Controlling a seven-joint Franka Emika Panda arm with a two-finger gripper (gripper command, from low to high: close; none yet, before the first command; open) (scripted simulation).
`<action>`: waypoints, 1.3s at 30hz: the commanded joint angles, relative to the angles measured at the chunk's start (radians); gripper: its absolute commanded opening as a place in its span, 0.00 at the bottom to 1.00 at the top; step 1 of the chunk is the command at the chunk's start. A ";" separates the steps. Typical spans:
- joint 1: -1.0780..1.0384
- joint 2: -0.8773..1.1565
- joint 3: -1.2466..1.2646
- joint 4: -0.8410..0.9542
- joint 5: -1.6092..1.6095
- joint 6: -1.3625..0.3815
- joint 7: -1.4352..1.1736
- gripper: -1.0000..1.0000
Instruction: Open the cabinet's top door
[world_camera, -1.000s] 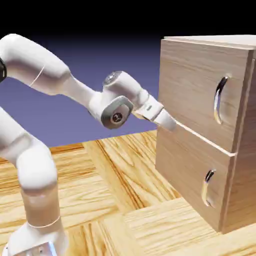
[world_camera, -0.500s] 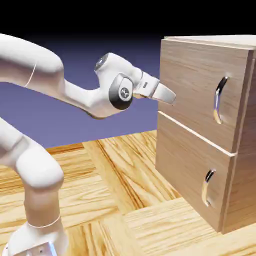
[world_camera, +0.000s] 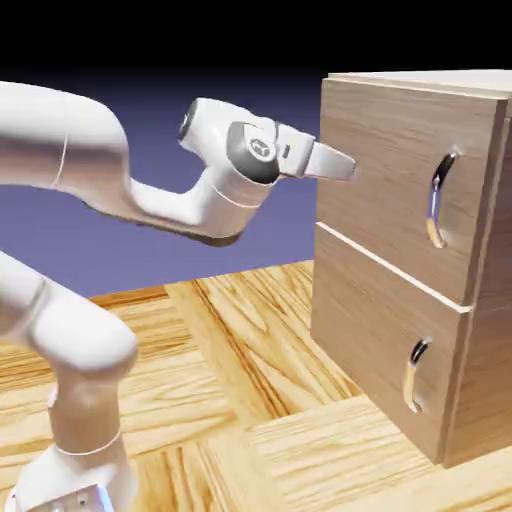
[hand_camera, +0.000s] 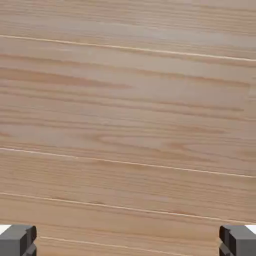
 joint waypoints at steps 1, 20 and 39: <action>0.015 -0.006 -0.017 0.008 -0.044 -0.002 0.031 1.00; 0.291 -0.128 -0.340 0.155 -0.870 -0.032 0.625 1.00; 0.646 -0.154 -0.649 0.381 -1.410 -0.076 1.009 1.00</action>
